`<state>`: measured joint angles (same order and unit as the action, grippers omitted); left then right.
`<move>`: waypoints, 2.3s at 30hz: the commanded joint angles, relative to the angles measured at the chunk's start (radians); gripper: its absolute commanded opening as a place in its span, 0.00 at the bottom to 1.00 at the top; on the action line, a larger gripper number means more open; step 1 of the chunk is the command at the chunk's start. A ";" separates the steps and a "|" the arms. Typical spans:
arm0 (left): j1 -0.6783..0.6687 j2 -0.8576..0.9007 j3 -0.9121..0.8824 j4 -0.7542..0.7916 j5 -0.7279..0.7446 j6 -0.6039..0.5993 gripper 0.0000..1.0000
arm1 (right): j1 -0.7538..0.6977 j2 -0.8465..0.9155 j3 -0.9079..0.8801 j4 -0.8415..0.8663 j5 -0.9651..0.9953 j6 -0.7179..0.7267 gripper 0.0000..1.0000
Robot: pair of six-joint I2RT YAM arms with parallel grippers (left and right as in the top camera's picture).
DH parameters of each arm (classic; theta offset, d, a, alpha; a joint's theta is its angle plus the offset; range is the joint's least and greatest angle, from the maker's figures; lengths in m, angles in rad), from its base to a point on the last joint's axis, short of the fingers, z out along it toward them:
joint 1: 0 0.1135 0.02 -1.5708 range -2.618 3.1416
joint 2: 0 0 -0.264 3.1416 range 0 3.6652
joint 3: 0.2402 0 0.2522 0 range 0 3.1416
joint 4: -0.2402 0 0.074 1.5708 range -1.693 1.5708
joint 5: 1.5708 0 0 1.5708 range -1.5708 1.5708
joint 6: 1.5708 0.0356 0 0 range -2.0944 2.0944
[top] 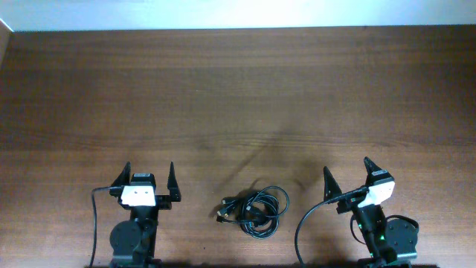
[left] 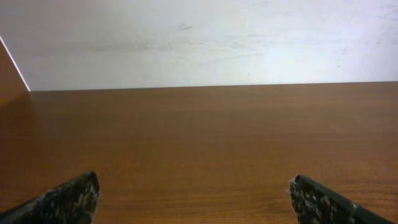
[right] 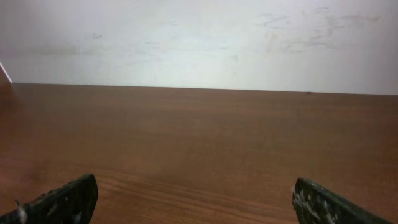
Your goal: Untangle cables
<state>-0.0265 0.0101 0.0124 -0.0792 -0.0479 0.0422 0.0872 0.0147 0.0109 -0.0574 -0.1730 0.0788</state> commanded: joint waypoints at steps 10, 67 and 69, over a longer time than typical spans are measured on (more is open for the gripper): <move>0.005 -0.003 -0.003 -0.004 0.007 0.012 0.99 | 0.004 -0.008 -0.005 -0.007 0.017 0.008 0.99; 0.005 0.137 0.124 -0.080 0.061 -0.031 0.99 | 0.004 -0.008 -0.005 -0.007 0.017 0.008 0.99; 0.005 0.265 0.177 -0.080 0.090 -0.030 0.99 | 0.004 -0.008 -0.005 -0.007 0.017 0.008 0.99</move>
<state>-0.0265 0.1604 0.1177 -0.1638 0.0021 0.0216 0.0872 0.0143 0.0109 -0.0578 -0.1726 0.0788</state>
